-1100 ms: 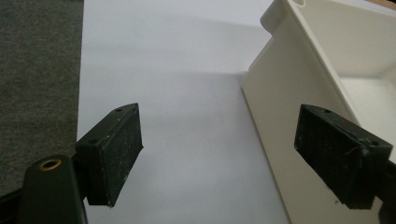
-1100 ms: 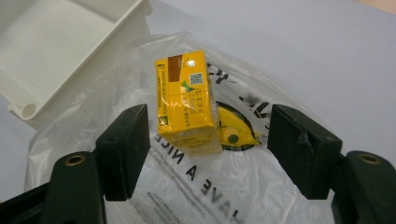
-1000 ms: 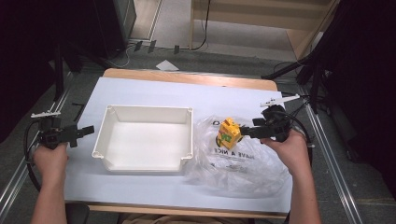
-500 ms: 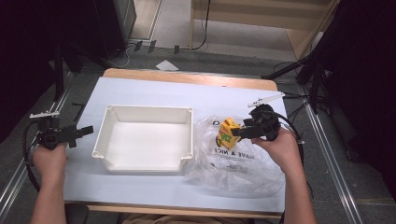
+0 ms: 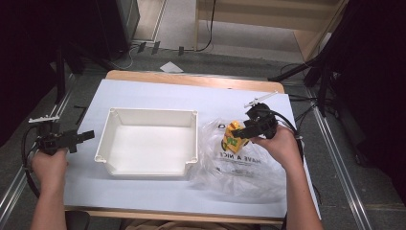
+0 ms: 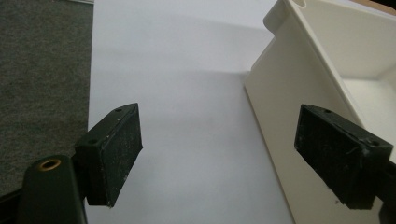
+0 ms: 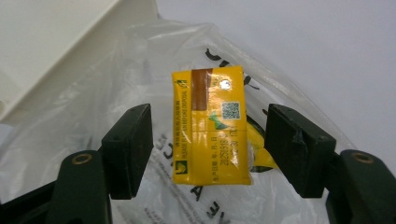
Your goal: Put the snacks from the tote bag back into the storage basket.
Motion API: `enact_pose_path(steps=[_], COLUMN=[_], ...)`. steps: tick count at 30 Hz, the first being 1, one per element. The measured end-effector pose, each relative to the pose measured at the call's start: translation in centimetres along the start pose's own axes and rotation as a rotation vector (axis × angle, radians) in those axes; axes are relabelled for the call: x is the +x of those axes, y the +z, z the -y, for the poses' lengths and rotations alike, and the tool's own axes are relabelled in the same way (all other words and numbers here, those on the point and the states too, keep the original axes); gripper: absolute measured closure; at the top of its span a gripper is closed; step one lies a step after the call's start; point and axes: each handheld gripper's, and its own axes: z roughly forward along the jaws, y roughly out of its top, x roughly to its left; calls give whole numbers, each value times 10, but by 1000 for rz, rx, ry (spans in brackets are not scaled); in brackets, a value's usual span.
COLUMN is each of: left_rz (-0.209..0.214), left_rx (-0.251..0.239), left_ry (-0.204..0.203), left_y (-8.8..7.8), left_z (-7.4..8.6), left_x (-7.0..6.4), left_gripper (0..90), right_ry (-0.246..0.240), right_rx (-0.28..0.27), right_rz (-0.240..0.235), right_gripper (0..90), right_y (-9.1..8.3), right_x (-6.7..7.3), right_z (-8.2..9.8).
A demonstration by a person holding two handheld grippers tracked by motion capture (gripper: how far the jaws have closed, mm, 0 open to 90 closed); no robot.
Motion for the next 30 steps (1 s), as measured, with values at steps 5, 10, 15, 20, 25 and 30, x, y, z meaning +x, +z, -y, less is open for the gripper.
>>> enact_pose_path(steps=[5, 10, 15, 20, 25, 30], left_rz=[1, 5, 11, 8, 12, 14], left_rx=[-3, -4, 2, 0, -6, 0], left_ry=[-2, -1, 5, 2, -5, -4], left_y=[-2, -1, 2, 4, 5, 6], left_z=[1, 1, -1, -2, -4, -5], left_x=[1, 1, -1, -1, -1, -1], left_gripper=[159, 159, 159, 159, 159, 159], right_ry=[-20, -23, -11, -14, -13, -31], right_rx=[61, 83, 106, 119, 123, 123], right_rz=[12, 31, 28, 27, 50, 73], right_gripper=[335, 342, 374, 426, 471, 498], right_y=[19, 27, 38, 44, 48, 49], right_x=[-1, -2, -3, -1, 1, 3], right_z=[-2, -1, 3, 5, 6, 6])
